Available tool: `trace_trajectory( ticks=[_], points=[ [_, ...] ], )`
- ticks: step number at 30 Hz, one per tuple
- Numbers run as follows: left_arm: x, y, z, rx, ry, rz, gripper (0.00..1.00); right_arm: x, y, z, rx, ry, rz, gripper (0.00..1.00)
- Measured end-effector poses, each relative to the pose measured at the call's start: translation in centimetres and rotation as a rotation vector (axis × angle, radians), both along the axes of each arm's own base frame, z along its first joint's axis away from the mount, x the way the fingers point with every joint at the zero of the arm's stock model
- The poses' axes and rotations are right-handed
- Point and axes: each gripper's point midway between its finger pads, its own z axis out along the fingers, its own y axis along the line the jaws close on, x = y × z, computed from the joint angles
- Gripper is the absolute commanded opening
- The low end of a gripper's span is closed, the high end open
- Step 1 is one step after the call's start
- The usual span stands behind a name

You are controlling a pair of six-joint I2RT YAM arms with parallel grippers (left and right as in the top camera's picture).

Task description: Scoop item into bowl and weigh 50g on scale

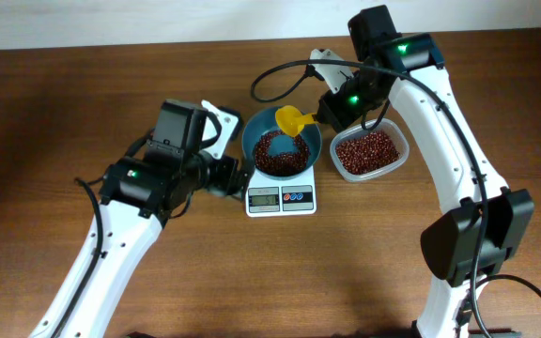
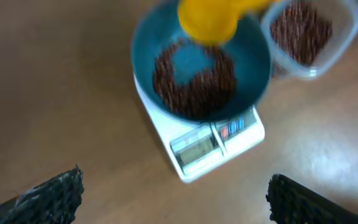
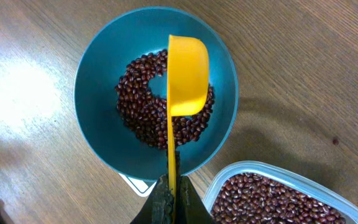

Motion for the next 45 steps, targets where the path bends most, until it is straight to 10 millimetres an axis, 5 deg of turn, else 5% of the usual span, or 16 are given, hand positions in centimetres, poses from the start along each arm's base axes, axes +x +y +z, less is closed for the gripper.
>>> trace_trajectory(
  ticks=[5,7,11,23,32,45],
  points=[
    [1.2,-0.2,0.1,-0.017,-0.024,0.032,0.84,-0.1,0.0,0.0,0.0,0.005,0.0,0.04],
    [1.6,-0.3,-1.5,-0.008,0.022,0.045,0.65,-0.1,0.0,0.0,0.0,0.006,0.001,0.04],
    [3.1,-0.4,-6.5,0.035,0.139,0.084,0.63,-0.1,0.0,0.0,-0.001,0.006,0.001,0.04],
    [7.4,-0.5,-11.3,-0.007,0.165,0.19,0.49,-0.3,0.3,-0.1,-0.001,0.009,0.009,0.04],
    [8.2,-1.3,-11.5,-0.085,0.178,0.247,0.38,-0.2,0.0,-0.2,-0.022,0.005,0.002,0.04],
    [8.4,-1.9,-12.6,-0.125,0.215,0.273,0.0,-0.5,-0.2,-0.4,-0.036,0.015,0.001,0.04]
  ],
)
